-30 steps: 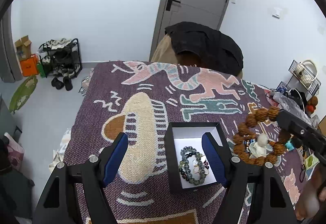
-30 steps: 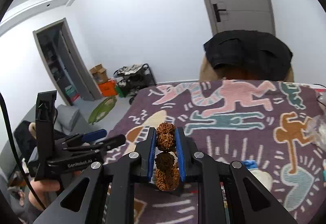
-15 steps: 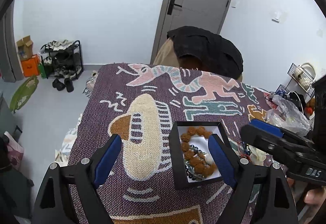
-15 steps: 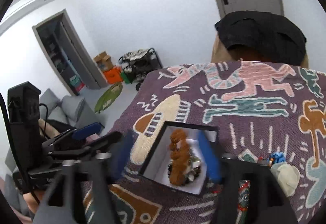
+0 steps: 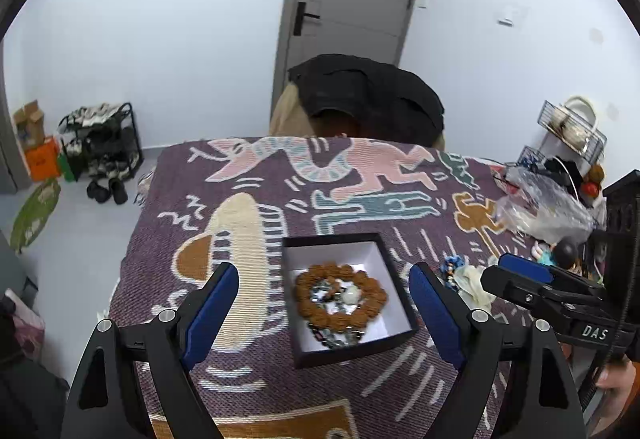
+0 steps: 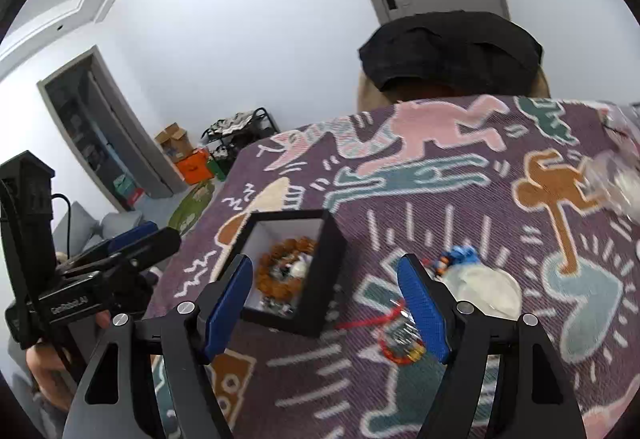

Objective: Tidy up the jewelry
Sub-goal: 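Lower the rudraksha bracelet into the box and open right tool, then grasp the red string bracelet with left tool, then carry the red bracelet into the black box with left tool while right tool grasps the white flower, then lower the white fabric flower into the box and open right tool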

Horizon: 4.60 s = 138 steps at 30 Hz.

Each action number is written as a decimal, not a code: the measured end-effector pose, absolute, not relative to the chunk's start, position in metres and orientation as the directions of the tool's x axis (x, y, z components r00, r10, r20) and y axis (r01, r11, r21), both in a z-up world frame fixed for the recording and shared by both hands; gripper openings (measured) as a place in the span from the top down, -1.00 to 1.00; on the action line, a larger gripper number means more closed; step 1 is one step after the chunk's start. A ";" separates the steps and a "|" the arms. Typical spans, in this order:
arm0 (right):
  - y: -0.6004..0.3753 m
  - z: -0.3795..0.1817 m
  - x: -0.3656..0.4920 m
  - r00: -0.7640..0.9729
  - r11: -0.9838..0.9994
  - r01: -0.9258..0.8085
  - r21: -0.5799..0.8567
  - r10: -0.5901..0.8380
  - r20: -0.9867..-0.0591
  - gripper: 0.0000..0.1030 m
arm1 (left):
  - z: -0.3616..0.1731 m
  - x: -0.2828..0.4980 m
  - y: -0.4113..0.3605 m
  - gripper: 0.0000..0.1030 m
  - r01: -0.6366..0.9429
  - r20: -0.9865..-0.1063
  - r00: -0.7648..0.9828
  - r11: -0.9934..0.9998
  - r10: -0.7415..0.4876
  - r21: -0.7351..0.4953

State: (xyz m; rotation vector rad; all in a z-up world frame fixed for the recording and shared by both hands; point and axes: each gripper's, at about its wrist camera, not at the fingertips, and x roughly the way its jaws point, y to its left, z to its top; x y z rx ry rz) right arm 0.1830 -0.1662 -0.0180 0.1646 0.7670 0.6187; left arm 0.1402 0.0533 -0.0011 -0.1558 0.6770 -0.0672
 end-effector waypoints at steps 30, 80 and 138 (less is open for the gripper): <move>-0.278 -0.044 0.170 0.619 0.864 -0.323 0.386 0.502 -0.604 -0.81 | -0.026 0.149 -0.067 -0.70 0.174 -0.687 0.693 0.975 -0.220 -0.137; -0.278 -0.087 0.192 0.521 0.827 -0.295 0.478 0.559 -0.645 -0.53 | -0.053 0.176 -0.072 0.96 0.125 -0.731 0.655 0.981 -0.194 -0.148; -0.161 -0.021 0.196 0.505 0.774 -0.506 0.380 0.623 -0.597 0.76 | -0.016 0.166 0.067 -0.58 -0.096 -0.655 0.746 0.955 -0.118 -0.281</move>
